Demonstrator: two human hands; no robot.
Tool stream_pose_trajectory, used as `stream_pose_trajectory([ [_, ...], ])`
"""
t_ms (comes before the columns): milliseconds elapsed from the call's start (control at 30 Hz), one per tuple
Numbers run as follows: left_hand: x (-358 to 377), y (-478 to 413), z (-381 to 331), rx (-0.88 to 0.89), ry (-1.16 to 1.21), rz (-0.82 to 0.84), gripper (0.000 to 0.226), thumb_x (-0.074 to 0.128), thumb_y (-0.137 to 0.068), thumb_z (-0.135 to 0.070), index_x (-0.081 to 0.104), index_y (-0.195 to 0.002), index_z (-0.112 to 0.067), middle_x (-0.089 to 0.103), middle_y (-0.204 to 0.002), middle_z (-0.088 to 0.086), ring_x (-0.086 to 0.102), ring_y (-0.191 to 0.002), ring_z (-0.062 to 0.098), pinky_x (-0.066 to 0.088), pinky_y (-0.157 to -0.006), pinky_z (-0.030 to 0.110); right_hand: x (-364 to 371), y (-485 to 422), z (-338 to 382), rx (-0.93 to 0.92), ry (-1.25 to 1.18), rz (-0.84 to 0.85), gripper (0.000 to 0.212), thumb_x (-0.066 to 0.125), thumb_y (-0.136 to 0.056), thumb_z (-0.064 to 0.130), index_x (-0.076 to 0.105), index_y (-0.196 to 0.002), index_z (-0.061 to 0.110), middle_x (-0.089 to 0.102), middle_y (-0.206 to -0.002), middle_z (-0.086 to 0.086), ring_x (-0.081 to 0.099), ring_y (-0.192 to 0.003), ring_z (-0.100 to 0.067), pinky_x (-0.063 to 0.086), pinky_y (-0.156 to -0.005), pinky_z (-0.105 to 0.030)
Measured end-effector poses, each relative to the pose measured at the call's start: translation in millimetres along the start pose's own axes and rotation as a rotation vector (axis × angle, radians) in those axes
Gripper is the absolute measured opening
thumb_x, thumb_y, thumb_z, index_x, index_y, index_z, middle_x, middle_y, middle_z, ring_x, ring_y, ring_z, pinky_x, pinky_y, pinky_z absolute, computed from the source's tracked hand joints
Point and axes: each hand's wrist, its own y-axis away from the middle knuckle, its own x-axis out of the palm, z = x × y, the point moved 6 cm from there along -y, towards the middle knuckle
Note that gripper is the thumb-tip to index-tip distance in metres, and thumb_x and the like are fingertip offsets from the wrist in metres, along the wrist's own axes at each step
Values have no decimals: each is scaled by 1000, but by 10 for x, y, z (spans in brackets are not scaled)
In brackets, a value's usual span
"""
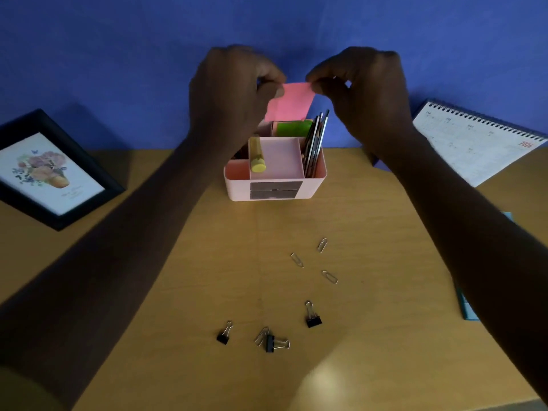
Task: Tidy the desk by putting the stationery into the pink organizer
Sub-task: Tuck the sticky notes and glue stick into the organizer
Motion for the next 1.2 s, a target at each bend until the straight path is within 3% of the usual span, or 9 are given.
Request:
stream_pose_trajectory([
  [300,529,-147,192,-23,-39,83,21,76,-94,-36,85,-106,-22,83,-106,-4,76,-95,15,61,-84,39,273,-36,-335,55,96,139,19,67,-100,25,84,-107,23,82,-108,4,75,-92,-12,60,-83,-30],
  [433,667,-154,248,-61,-68,117,21,77,-93,-38,85,-106,-25,83,-105,-7,76,-96,16,62,-85,41,350,-13,-412,92,116,185,19,68,-101,24,84,-110,21,81,-112,0,75,-95,-18,61,-84,-36],
  [567,810,-150,305,-90,-99,135,18,77,-95,-34,86,-106,-23,83,-103,-5,75,-94,15,56,-80,32,399,8,-450,114,133,216,20,66,-101,23,84,-109,20,82,-109,-2,75,-97,-22,61,-84,-39],
  [733,964,-97,338,-63,-169,160,19,71,-98,-26,85,-93,-15,83,-92,-1,75,-88,13,42,-70,24,304,94,-503,141,112,125,23,64,-97,27,85,-105,23,82,-102,-2,74,-87,-21,61,-77,-42],
  [933,1127,-15,350,-72,-292,164,26,64,-95,-14,73,-71,-14,69,-67,0,66,-62,17,56,-56,31,179,322,-500,123,4,80,17,68,-99,24,83,-105,19,82,-103,3,73,-87,-10,62,-79,-37],
  [1100,1214,22,397,-79,-409,140,22,63,-98,-21,77,-82,-15,69,-79,1,67,-70,20,55,-57,33,153,533,-495,138,-18,69,15,70,-100,20,83,-106,17,82,-103,2,72,-86,-8,61,-78,-33],
  [1200,1276,36,454,-100,-435,161,23,63,-99,-22,74,-80,-15,67,-75,0,66,-68,19,44,-55,30,156,660,-508,159,-26,66,16,69,-101,22,82,-108,17,81,-103,1,73,-86,-10,61,-78,-37],
])
